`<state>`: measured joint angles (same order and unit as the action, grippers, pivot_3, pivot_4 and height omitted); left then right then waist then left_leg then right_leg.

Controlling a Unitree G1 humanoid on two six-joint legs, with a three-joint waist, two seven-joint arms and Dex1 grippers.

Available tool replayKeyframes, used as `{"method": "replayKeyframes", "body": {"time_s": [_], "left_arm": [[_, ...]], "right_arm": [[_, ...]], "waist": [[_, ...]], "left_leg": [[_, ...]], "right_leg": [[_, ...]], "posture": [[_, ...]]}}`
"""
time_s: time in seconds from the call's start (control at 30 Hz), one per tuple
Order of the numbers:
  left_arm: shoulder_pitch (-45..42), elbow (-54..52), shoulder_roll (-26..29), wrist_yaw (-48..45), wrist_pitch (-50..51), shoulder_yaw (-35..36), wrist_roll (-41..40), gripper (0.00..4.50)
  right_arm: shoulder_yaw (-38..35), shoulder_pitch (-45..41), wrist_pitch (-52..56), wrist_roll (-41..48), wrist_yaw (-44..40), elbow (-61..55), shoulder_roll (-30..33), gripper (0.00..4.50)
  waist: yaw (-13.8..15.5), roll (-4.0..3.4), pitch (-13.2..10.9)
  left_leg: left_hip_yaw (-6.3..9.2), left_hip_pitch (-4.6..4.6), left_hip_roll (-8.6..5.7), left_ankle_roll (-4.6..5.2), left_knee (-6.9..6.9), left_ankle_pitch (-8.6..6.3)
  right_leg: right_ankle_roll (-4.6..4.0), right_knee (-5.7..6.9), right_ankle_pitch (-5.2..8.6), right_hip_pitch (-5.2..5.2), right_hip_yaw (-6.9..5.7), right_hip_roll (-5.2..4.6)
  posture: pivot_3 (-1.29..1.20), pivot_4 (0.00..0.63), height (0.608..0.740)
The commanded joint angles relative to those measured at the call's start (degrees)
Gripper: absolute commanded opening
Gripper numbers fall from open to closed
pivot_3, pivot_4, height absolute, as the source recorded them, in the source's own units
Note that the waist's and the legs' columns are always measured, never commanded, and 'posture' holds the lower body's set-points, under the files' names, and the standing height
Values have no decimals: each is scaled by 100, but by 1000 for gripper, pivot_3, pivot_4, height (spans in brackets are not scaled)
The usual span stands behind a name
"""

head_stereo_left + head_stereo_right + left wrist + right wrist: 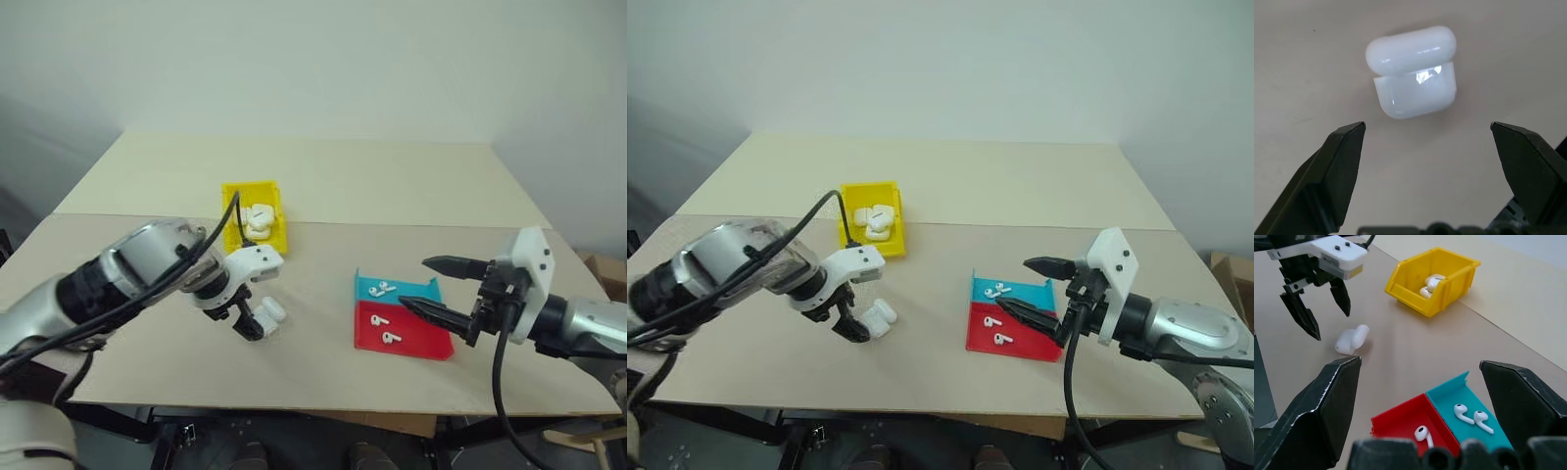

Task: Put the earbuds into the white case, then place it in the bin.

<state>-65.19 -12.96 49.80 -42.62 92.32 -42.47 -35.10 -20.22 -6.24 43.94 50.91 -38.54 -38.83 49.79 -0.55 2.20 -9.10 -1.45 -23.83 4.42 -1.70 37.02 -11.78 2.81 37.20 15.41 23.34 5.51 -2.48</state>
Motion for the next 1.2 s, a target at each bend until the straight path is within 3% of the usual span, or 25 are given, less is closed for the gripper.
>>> {"method": "replayKeyframes", "body": {"time_s": [0.03, 0.43, 0.53, 0.67, 0.87, 0.97, 1.07, 1.2], "left_arm": [[12, 334, -227, 559, 18, 155, -217, 4469], [331, 483, -555, 1893, 18, 164, -802, 4469], [452, 600, -725, 2270, 18, 351, -883, 3921], [506, 710, -821, 2559, 18, 423, -1021, 2848], [612, 650, -765, 2848, 18, 576, -1246, 2843], [932, 0, -302, 2850, 18, 1209, -1130, 2843], [1495, -772, 84, 2597, -404, 2272, -1094, 2843], [2831, -1377, 245, 1674, -2938, 3705, -748, 2843]], "right_arm": [[-134, -19, -129, 97, 41, -182, -32, 4500], [-69, -36, -145, 55, 63, -216, -89, 4500], [-95, -8, -148, 49, 45, -229, -80, 4500], [-104, 16, -155, 34, 31, -251, -72, 4500], [-107, 47, -162, 37, 23, -281, -77, 4500], [-117, 75, -164, 43, 28, -298, -87, 4500], [-147, 127, -185, 48, 21, -307, -106, 4500], [-47, 74, -266, -102, -72, -152, -76, 4500]], "waist": [[-5, 0, 0], [-15, 0, 0], [-14, -1, 1], [-10, -2, 1], [2, -8, 5], [-27, -8, 4], [-97, -6, 3], [-33, -9, 5]], "left_leg": [[0, -1, 0, 0, 0, 0], [3, 1, -2, 0, 1, 0], [4, 2, -2, 0, 1, 0], [5, 7, -4, -1, 4, 0], [7, 11, -6, -1, 4, 1], [8, 10, -6, -1, 4, 1], [8, 5, -3, -1, -5, 1], [5, 7, -5, -5, -3, 3]], "right_leg": [[0, 0, 0, 0, 0, 0], [0, 2, 0, -1, 0, -1], [0, 3, -1, -2, 0, -1], [0, 3, -1, -10, 0, -2], [0, 3, -1, -15, 0, -3], [0, 3, -1, -14, 1, -3], [-1, 8, 0, -1, 3, 0], [-2, 3, -1, -6, 1, -6]], "posture": [[0, 150, 740], [0, 150, 740], [0, 150, 740], [0, 150, 740], [0, 150, 740], [0, 150, 740], [0, 150, 740], [0, 150, 740]]}}
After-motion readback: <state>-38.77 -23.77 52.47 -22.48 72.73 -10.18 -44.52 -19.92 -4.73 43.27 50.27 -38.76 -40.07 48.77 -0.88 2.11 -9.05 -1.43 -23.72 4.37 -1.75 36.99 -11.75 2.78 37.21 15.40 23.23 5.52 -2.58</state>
